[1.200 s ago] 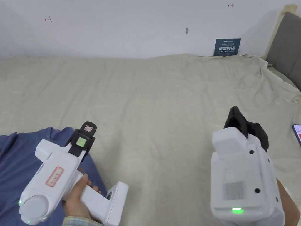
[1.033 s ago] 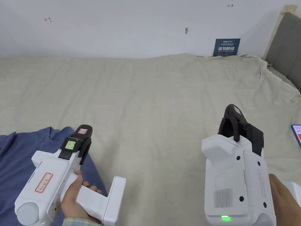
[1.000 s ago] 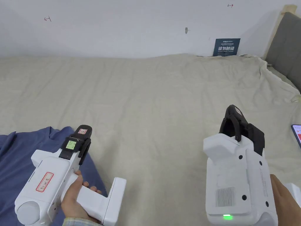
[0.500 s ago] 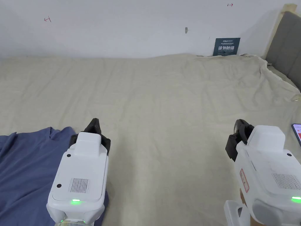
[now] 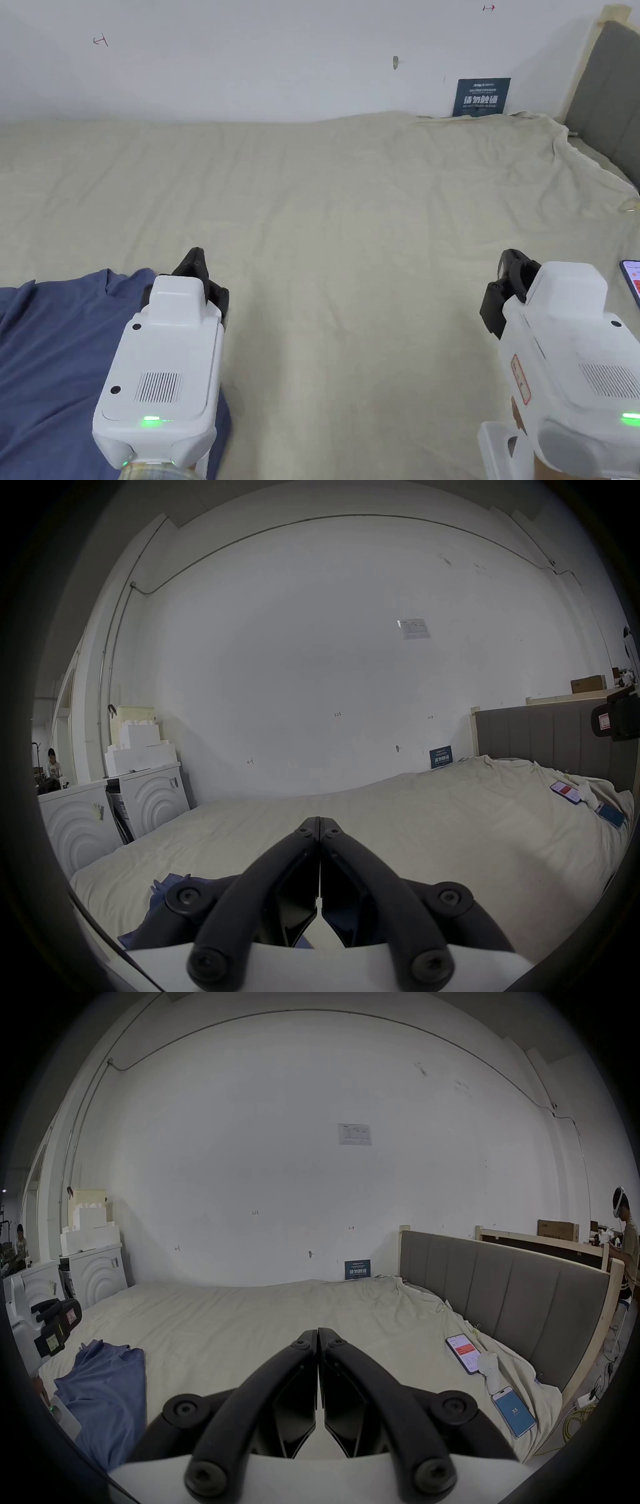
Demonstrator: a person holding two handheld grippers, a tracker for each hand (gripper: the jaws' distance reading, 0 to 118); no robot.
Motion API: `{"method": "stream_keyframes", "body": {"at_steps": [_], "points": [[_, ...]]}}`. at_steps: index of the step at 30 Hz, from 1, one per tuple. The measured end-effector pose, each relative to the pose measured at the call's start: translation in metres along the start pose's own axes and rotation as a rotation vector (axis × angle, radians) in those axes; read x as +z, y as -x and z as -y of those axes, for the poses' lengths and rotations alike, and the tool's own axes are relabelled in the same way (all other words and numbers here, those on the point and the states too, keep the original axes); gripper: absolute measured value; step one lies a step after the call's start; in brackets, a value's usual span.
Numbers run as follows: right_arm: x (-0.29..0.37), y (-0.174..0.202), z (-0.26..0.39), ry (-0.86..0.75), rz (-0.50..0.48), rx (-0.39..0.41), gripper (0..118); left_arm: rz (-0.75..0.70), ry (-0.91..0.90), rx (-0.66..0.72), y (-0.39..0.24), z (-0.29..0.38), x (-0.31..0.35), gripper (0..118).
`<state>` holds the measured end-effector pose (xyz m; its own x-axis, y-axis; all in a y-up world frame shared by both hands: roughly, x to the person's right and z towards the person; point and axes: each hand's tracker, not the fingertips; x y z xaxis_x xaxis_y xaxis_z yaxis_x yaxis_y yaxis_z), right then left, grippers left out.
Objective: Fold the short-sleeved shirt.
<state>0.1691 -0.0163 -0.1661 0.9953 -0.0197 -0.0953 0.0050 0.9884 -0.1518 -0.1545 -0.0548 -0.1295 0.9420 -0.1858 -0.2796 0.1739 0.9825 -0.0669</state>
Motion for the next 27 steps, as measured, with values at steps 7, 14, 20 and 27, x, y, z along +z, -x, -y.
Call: {"method": "stream_keyframes", "body": {"at_steps": [7, 14, 20, 27], "points": [[0.0, 0.0005, -0.0021, -0.006, -0.002, 0.005, 0, 0.004, -0.004, -0.004, -0.0017, -0.0007, -0.0005, 0], [0.0008, -0.0004, -0.0032, -0.008, -0.005, 0.003, 0, 0.002, -0.008, 0.001, -0.002, -0.0022, 0.0012, 0], [0.0008, -0.0005, -0.0026, -0.007, -0.006, 0.005, 0, 0.003, -0.012, -0.003, -0.002, -0.0028, 0.001, 0], [0.0007, 0.0001, -0.0038, -0.009, -0.009, 0.007, 0, -0.001, -0.016, -0.005, -0.0009, -0.0031, 0.0009, 0]]}}
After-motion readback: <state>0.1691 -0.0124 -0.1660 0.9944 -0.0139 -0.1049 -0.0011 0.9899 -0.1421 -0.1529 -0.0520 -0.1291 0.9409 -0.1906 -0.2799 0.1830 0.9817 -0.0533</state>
